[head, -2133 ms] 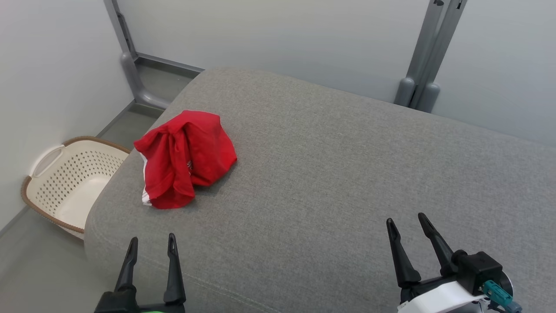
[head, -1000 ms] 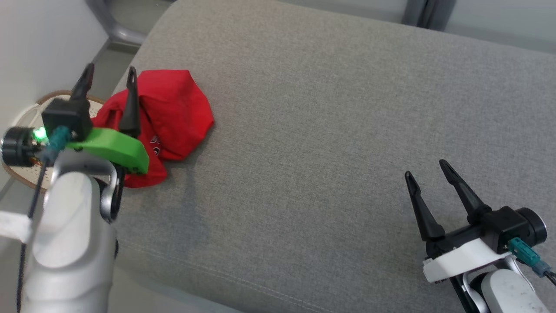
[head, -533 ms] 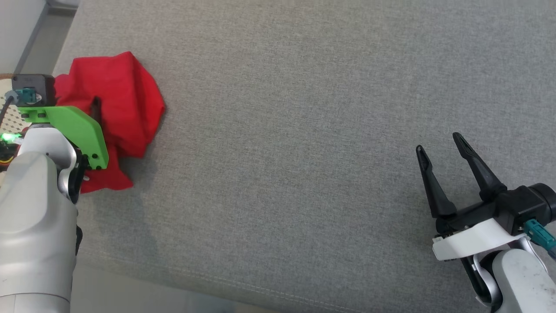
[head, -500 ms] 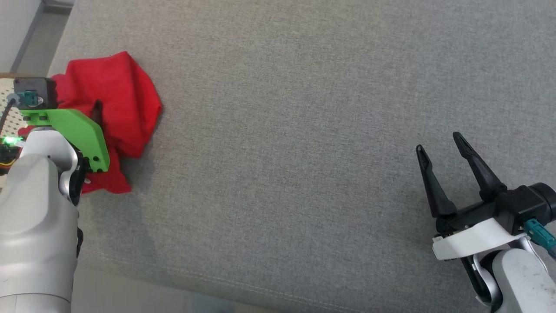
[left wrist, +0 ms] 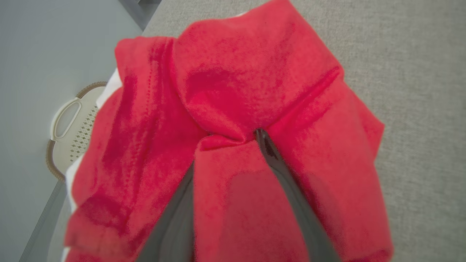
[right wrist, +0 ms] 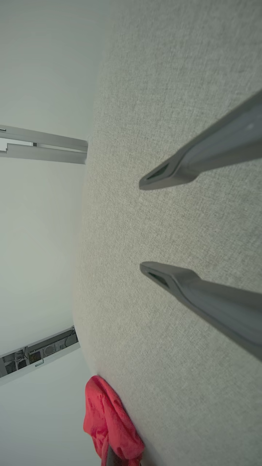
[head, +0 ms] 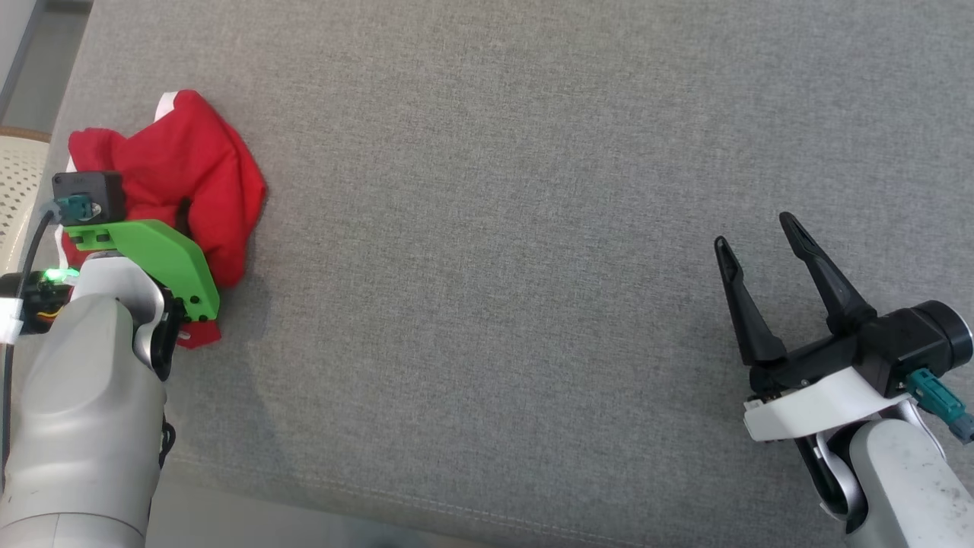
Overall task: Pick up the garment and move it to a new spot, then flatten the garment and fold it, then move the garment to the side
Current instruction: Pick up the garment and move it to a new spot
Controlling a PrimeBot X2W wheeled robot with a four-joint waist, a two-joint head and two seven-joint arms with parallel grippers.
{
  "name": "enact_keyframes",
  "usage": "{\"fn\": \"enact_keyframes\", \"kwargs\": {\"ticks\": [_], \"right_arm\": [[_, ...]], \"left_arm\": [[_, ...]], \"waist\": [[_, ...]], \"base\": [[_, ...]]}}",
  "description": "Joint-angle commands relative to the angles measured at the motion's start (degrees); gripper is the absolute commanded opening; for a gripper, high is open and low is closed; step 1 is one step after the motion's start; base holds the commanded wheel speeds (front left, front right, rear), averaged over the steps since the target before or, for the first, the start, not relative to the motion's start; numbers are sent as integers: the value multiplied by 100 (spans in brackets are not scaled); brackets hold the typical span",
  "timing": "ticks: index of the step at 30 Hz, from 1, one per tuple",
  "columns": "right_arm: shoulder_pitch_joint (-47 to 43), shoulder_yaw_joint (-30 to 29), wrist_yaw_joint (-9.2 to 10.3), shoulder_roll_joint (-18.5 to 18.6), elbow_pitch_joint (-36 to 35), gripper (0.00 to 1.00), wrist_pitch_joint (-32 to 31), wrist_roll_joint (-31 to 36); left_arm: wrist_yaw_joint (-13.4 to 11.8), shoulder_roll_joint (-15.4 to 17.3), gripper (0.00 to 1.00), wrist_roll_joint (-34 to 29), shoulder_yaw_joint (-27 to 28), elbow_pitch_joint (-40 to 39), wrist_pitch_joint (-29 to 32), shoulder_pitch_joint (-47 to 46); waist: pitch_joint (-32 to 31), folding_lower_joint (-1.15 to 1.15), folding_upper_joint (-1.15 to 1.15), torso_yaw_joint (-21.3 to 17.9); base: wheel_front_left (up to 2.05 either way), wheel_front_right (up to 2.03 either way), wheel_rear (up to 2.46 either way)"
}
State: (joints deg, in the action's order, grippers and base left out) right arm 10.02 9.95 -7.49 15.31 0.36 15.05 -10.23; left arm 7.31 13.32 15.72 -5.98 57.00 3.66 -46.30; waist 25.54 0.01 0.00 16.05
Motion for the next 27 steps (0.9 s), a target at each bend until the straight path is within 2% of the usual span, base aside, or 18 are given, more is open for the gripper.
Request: {"fn": "enact_keyframes", "kwargs": {"ticks": [1,7,11,17,22,27], "right_arm": [[40,12,-1,-29,22,100,14,-22],[-87,-38,-1,-313,135,100,14,-85],[-229,-71,-1,-564,201,100,14,-127],[-414,-158,-1,-855,256,100,14,-167],[-536,-270,-1,-1022,286,100,14,-250],[-507,-191,-1,-1136,280,100,14,-330]], "left_arm": [[23,11,0,137,-60,-26,-176,47],[16,313,0,384,-613,-650,-1253,129],[17,465,0,412,-830,-1084,-1541,209],[-23,562,0,377,-940,-1988,-1456,336],[-127,451,0,457,-1018,-2878,-1085,468],[-339,383,0,529,-1024,-3539,-768,720]], "waist": [[-127,-1,0,-53],[-643,-1,0,-253],[-1056,-1,0,-477],[-1511,-1,0,-974],[-1716,-1,0,-1412],[-1822,-1,0,-2013]], "base": [[0,0,0],[0,0,0],[0,0,0],[0,0,0],[0,0,0],[0,0,0]]}}
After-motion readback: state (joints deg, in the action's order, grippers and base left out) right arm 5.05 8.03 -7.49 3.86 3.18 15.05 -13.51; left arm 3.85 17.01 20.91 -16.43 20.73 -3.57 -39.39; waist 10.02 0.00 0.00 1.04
